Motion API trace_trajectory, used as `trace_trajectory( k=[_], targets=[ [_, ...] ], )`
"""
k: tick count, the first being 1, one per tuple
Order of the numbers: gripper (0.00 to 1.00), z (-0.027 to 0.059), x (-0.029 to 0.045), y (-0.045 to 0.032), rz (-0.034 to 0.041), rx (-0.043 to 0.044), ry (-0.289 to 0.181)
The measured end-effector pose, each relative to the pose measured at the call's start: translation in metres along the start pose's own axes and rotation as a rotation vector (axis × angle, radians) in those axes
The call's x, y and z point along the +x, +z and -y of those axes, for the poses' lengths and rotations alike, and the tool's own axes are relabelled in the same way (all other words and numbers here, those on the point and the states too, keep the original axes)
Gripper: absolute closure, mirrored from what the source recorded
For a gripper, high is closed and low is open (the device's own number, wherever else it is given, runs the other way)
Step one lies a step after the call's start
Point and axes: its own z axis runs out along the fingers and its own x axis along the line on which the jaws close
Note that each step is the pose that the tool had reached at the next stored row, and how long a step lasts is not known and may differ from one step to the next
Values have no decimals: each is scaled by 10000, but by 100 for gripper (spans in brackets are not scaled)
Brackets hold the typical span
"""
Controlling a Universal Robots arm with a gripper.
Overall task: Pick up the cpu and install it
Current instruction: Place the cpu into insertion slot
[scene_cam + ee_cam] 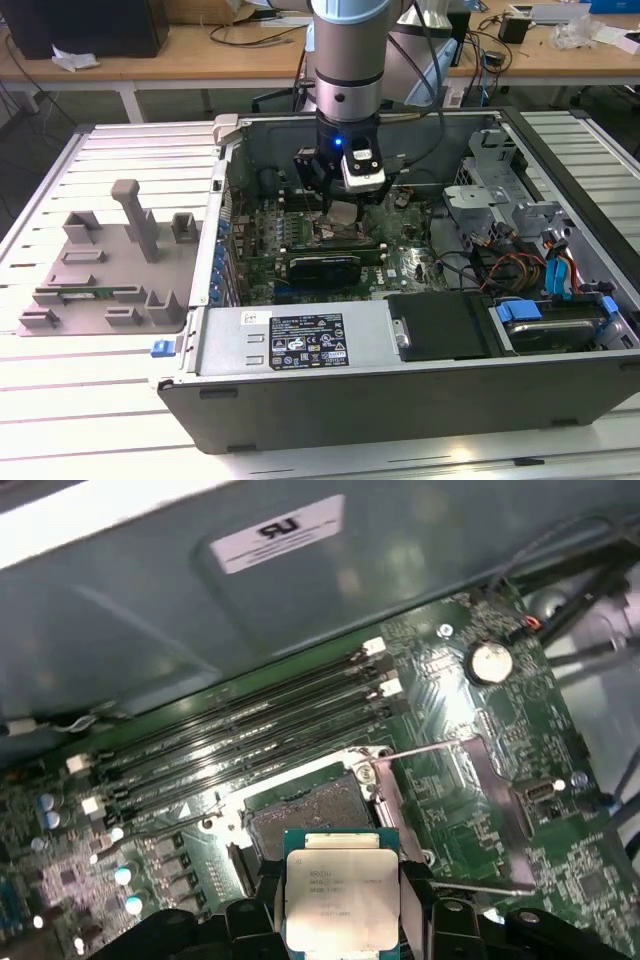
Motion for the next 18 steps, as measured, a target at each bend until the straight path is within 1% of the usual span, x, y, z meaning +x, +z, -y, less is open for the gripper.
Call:
trace_trajectory(
  k=[2,4,5,10,12,13,15,16,18],
  targets=[
    [45,0,0,0,14,3,308],
    [45,0,0,0,41,9,917],
    [45,0,0,0,51,11,1141],
    [45,0,0,0,90,19,2014],
    [45,0,0,0,122,26,2745],
    [45,0,0,0,133,29,2982],
    [45,0,0,1,148,31,3326],
    [45,0,0,1,160,34,3583],
    [45,0,0,1,173,37,3890]
  ],
)
